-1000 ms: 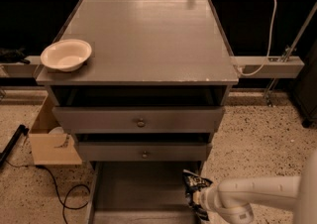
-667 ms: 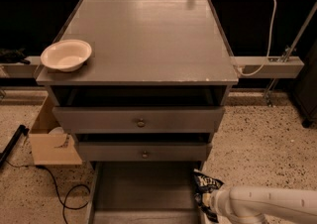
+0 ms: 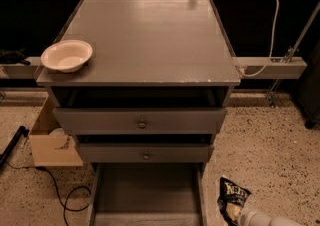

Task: Pick blue chip bag from bottom drawer and place on counter

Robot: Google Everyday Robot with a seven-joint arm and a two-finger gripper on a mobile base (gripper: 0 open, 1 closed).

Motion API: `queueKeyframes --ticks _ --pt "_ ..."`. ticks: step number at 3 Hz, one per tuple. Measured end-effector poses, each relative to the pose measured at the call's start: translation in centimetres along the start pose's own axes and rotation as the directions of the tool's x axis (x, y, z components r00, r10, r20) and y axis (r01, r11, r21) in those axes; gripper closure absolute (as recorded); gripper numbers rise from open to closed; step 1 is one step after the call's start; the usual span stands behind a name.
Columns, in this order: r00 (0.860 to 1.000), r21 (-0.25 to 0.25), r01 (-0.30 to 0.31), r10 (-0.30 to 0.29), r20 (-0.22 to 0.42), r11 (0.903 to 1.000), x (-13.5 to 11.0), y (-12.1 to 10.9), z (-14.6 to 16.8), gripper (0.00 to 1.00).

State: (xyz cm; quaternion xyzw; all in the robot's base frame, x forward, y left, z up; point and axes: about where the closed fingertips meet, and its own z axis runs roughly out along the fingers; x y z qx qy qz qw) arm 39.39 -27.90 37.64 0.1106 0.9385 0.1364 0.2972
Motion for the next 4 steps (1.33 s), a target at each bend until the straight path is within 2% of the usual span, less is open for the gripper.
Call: queueKeyframes --ticks 1,2,3,4 --pt "1.000 0.000 0.000 0.000 0.000 1.0000 0.0 0.0 0.0 1.00" --pt "0.999 0.031 0.019 -0.018 -0.033 0.9993 -0.9 0.1 0.7 1.00" --pt "0.999 0.099 0.044 -0.045 0.000 0.9941 -4.2 0.4 -0.4 1.00" --pt "0.994 0.137 0.040 -0.053 0.094 0.9898 -7.4 0.9 -3.0 1.00"
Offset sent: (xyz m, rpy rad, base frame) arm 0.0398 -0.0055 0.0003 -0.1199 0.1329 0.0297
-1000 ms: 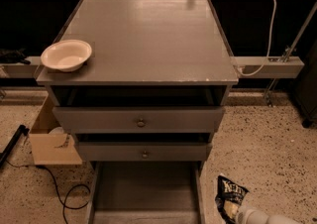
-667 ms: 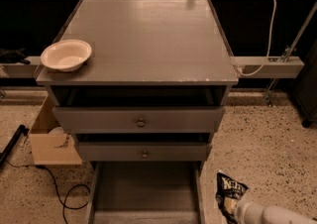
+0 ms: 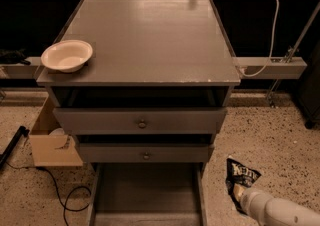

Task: Pick blue chip bag from bottom drawer and place on counter

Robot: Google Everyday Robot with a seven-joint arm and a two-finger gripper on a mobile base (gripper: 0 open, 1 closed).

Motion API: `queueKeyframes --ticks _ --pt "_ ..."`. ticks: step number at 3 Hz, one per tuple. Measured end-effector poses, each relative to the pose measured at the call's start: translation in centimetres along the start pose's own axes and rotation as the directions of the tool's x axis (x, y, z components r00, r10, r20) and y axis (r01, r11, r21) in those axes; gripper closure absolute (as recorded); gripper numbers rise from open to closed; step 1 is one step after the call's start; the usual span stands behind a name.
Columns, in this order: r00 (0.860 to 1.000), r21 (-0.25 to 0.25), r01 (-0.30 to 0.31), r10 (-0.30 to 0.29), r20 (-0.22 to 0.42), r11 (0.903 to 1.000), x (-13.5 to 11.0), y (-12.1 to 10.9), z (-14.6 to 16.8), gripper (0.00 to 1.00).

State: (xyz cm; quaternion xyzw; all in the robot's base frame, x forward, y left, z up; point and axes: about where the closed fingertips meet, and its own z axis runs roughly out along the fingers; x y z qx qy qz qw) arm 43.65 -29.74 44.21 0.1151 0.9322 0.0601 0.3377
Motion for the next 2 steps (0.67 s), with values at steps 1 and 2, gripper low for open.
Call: queueKeyframes --ticks 1,2 --pt "0.994 0.007 -0.035 0.034 0.108 0.9994 -2.0 -0.5 -2.6 1.00" --pt "0.973 -0.008 -0.076 0.076 0.216 0.9971 -3.4 -1.0 -5.0 1.00"
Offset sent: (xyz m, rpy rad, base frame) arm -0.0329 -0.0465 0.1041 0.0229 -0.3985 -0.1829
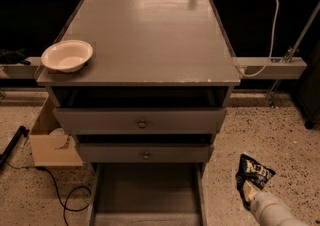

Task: Pick blue chip bag from bottom drawer and place on counter

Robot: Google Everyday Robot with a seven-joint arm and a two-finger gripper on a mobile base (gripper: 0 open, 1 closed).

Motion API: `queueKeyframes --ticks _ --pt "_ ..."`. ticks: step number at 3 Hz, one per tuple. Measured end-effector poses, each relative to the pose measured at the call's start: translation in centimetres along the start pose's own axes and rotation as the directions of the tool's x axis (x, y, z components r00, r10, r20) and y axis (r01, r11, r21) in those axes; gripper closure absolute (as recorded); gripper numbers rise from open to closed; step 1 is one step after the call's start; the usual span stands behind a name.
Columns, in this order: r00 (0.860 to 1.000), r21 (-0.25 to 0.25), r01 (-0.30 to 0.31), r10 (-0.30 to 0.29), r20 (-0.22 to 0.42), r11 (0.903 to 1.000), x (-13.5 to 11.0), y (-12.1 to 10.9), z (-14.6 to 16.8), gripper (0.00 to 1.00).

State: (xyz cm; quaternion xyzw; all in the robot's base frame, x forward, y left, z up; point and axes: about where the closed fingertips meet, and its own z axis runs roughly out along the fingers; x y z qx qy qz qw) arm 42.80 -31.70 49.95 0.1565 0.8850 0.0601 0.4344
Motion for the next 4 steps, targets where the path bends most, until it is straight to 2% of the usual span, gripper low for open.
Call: queueKeyframes --ticks 1,2,3,4 --pt "0.998 -0.003 -0.016 0.016 0.062 0.9999 -1.2 -0.5 -1.4 1.00" --pt "0.998 -0.005 -0.013 0.014 0.063 0.9999 -1.3 -0.3 -1.5 1.00" --pt "0.991 0.004 0.015 -0.016 0.133 0.9999 -5.2 0.7 -3.1 1.00" --pt "0.969 0.028 0.035 -0.041 0.245 0.9990 -10.6 1.1 -6.2 1.00"
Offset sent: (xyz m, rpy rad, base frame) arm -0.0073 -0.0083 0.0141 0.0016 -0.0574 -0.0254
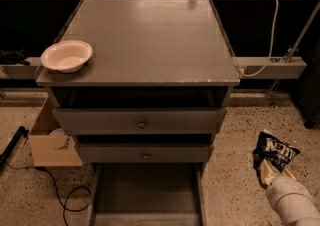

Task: Pick blue chip bag from bottom drawer and place on counter

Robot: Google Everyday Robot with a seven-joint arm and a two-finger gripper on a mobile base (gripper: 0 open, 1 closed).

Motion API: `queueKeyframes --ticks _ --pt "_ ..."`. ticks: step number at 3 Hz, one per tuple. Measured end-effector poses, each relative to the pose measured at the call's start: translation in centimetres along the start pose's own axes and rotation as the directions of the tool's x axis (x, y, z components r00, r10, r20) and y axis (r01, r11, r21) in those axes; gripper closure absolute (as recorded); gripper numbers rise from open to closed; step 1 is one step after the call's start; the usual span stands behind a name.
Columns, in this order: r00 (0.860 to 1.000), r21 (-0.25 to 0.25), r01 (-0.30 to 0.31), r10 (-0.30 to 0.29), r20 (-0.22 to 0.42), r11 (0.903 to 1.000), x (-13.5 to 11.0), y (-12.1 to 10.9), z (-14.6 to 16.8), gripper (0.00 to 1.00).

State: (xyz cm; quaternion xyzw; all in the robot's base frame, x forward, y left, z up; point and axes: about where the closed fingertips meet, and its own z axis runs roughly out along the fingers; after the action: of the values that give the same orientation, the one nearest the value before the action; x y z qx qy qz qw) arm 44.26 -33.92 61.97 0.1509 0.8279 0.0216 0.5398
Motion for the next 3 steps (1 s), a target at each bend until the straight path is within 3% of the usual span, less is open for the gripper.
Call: queueKeyframes --ticks 1,3 --pt "0.993 0.017 0.012 -0.014 0.115 0.9998 -5.45 -0.12 -2.37 1.00" --pt "0.988 0.023 0.035 -0.038 0.150 0.9991 -5.96 0.27 -2.76 1.00"
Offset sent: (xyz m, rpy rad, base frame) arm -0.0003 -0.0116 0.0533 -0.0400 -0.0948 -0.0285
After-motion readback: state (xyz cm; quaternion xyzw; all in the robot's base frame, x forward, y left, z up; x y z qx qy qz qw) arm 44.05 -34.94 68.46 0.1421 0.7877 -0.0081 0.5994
